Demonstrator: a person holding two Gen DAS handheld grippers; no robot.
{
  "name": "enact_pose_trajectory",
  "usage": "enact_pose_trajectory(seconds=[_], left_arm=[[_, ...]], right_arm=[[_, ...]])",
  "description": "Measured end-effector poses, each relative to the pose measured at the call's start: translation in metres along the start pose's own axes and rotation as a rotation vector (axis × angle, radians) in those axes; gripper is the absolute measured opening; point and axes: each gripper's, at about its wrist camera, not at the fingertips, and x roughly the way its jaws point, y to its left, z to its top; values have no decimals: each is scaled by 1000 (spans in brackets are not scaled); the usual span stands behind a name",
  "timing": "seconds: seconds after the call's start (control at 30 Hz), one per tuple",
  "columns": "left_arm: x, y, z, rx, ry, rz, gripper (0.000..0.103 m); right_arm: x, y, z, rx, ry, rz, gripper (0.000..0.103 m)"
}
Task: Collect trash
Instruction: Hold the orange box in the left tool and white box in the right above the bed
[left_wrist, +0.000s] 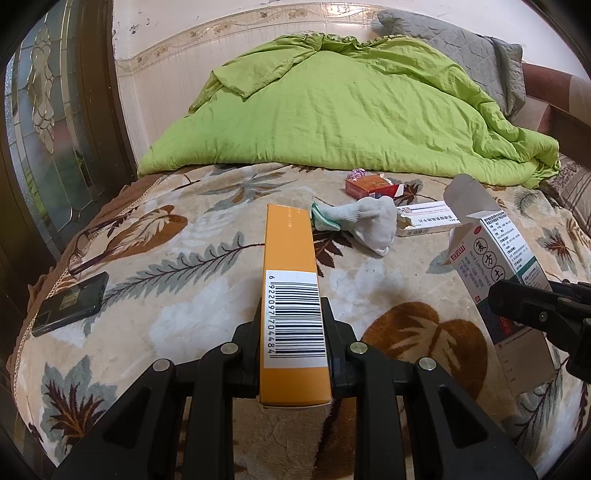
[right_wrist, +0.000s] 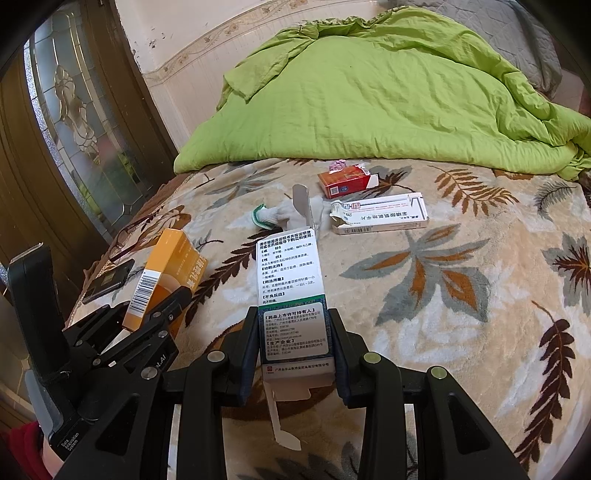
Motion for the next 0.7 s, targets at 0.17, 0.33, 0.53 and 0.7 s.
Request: enact_pose_trajectory(seconds=[0.17,0.33,0.53,0.7], left_arm=[[0,-3,-1,1,0,8,23],[0,-2,-1,2,0,11,23],[0,-1,-1,8,0,26,23],[0,-2,-1,7,2,34,23]], right_arm=[[0,0,0,-2,1,1,38],[0,0,0,-1,0,0,38],[0,0,0,-1,1,0,38],[0,0,0,-2,2,0,38]])
